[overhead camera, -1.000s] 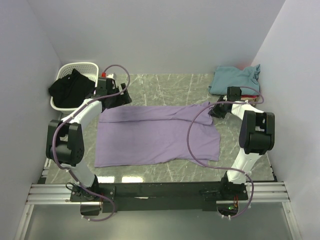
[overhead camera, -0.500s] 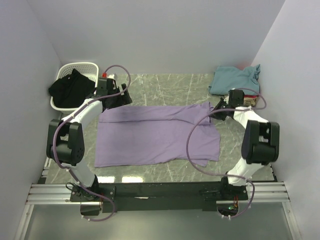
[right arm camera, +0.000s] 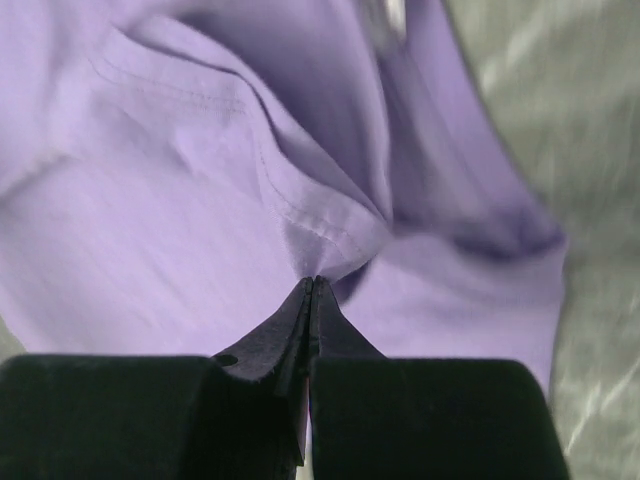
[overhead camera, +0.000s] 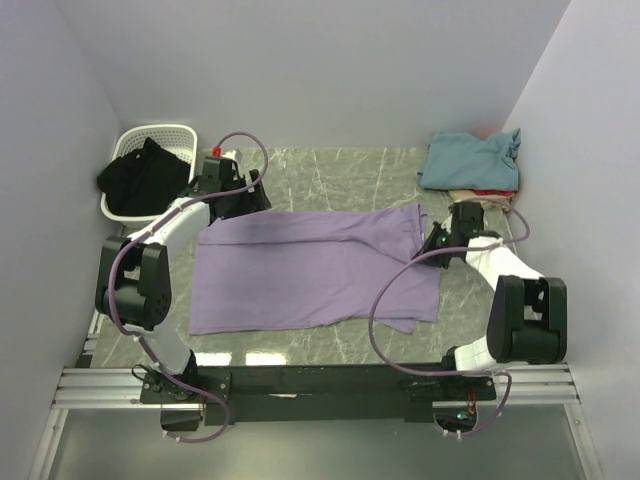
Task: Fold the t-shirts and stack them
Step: Fold the tshirt
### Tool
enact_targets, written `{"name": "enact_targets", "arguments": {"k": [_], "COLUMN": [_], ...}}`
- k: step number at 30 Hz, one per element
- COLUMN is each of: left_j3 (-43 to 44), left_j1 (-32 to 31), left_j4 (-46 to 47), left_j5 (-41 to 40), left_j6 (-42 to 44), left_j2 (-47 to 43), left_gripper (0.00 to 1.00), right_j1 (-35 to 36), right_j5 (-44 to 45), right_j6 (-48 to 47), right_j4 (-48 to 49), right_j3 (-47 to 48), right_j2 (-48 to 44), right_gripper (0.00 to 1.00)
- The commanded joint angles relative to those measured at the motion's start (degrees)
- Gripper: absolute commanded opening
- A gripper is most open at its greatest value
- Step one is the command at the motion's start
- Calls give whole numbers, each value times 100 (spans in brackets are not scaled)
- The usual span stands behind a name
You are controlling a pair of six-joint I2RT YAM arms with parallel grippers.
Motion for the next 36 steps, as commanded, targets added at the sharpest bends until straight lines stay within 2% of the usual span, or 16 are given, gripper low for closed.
{"name": "enact_targets", "arguments": {"k": [1, 5, 10, 12, 13, 14, 16, 17, 19, 23, 28, 36], "left_j3": [86, 87, 95, 78, 78, 78, 87, 95, 139, 183, 218, 297], "left_j1": [-27, -36, -80, -89, -89, -98, -98, -106, -142, -186, -221, -230], "left_j4": [178, 204, 213, 213, 213, 213, 239, 231, 196, 222, 204, 196], "left_j5": [168, 168, 265, 282, 274, 282, 326, 352, 353, 370, 361, 405], "left_j6": [27, 18, 27, 27, 36, 45, 27, 27, 36, 18, 18, 45], "left_j2": [-30, 40, 119, 128, 137, 137, 145, 163, 163, 154, 154, 295], "left_gripper": [89, 89, 87, 88, 88, 88, 88, 88, 88, 88, 88, 87], "right_j1": [239, 616, 1031, 1198, 1207, 1207, 1155, 1137, 1084, 1084, 1084, 1111], "right_j5": [-87, 45, -25, 325, 535, 964, 1204, 1292, 1188, 995, 941, 871], "right_j6": [-108, -65, 119, 382, 462, 663, 586, 507, 340, 190, 190, 164], "right_j4": [-333, -590, -696, -731, -557, -442, -46, 16, 8, 218, 228, 289], "right_j3": [-266, -476, -915, -1065, -1153, -1162, -927, -751, 1, 910, 2007, 3055], "right_j2": [-666, -1087, -1176, -1447, -1623, -1920, -1933, -1775, -1102, 61, 1335, 2330], "right_gripper": [0, 0, 1, 0, 26, 37, 35, 36, 46, 50, 48, 47]}}
